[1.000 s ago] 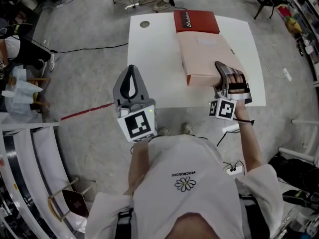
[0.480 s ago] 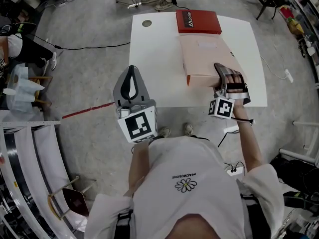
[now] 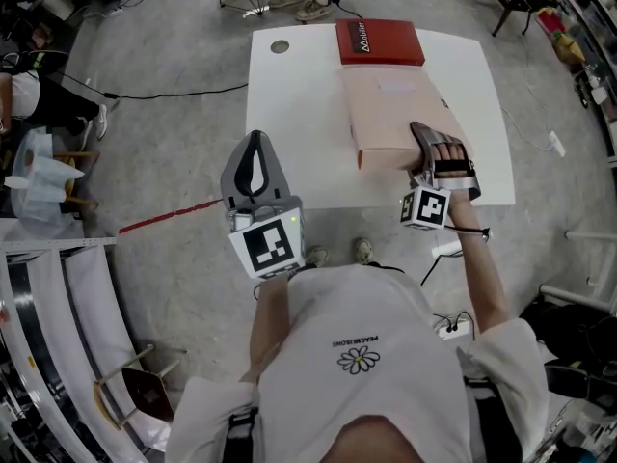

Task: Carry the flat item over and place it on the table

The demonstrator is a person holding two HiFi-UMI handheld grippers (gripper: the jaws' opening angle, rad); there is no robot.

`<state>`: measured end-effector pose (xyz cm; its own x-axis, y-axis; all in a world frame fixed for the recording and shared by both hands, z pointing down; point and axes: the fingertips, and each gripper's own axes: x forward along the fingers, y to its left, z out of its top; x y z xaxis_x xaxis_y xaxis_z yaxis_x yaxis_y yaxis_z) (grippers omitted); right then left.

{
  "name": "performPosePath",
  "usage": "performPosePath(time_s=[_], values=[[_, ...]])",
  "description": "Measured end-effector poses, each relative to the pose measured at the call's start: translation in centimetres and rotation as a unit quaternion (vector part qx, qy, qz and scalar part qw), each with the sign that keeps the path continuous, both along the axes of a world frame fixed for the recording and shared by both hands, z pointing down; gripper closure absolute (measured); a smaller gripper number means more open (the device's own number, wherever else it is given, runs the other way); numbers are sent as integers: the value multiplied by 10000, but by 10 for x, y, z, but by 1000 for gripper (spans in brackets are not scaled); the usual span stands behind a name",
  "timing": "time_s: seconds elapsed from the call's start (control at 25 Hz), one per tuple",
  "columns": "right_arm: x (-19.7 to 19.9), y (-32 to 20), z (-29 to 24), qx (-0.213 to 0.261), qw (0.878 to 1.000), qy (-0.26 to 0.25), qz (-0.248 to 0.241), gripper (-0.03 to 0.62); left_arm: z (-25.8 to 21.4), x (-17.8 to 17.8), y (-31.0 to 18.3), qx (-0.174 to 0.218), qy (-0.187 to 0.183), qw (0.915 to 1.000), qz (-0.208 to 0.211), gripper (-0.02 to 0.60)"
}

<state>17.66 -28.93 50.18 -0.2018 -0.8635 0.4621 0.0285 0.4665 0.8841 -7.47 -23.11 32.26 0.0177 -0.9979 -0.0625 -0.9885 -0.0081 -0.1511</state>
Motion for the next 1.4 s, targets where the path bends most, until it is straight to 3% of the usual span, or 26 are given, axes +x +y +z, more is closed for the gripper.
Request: performPosePath(time_s=[0.68,0.84,1.4], values=[[-2,1,24,-743,9971,32,149,281,13,9,-4,-195,-84,9994,268,566],[0,8,44,-1196,9924,236,141,261,16,10,-6,-228,-54,9994,268,566],[2,33,75,-2057,9775,458,118,232,20,16,-4,-235,-72,9989,407,566]])
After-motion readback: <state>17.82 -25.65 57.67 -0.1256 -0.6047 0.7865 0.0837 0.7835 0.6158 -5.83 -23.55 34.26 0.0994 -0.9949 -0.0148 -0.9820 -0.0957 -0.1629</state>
